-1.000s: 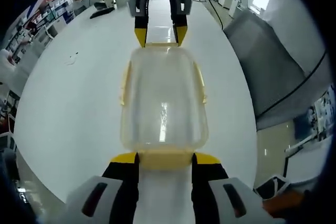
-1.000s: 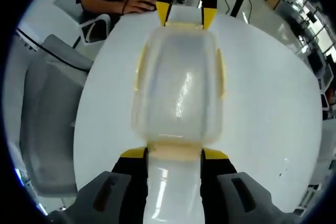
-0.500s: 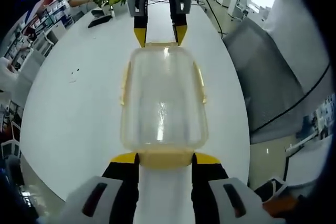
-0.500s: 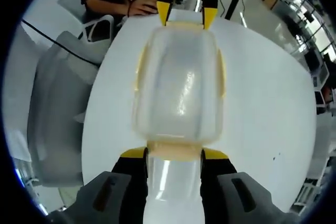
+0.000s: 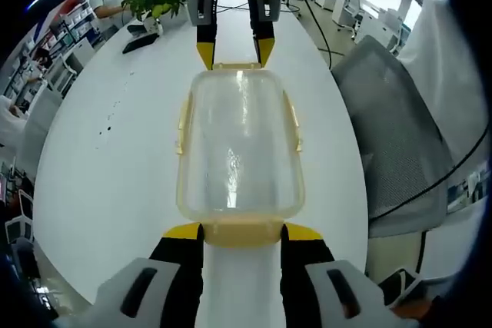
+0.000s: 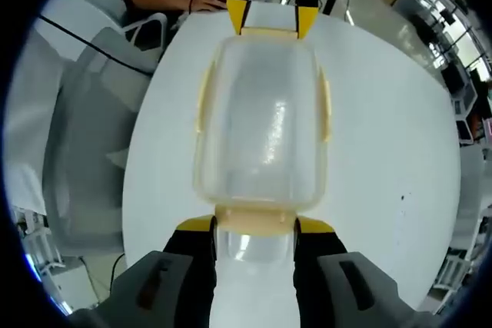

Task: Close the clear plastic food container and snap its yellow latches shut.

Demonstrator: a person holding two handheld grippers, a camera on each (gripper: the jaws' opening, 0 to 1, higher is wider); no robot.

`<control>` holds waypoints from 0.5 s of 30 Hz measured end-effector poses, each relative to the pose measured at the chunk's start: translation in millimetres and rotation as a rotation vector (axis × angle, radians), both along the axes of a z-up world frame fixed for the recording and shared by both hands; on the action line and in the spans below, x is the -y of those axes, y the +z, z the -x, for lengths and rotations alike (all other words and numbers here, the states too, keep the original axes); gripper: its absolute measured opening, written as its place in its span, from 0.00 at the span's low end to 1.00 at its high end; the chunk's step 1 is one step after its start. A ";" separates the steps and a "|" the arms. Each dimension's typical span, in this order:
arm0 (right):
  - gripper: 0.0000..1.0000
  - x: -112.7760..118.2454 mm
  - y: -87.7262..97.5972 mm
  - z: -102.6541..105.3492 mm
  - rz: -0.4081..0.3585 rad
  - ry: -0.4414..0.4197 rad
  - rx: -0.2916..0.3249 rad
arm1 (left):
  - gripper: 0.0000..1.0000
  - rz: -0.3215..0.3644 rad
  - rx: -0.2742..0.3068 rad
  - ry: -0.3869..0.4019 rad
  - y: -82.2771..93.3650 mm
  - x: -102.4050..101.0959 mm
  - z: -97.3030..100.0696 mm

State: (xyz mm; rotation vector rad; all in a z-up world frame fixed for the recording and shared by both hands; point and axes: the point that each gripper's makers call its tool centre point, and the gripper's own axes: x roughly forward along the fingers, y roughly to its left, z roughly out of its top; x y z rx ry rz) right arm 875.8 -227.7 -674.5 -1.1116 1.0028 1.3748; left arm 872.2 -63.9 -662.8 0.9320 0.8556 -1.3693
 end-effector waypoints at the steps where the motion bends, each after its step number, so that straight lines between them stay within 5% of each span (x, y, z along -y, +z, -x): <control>1: 0.36 4.8 -1.1 0.2 -0.001 -0.001 0.002 | 0.33 0.001 -0.002 0.000 -0.2 4.8 0.8; 15: 0.36 50.3 -15.3 0.0 0.014 -0.006 0.002 | 0.33 0.014 -0.013 -0.006 -11.3 51.3 0.7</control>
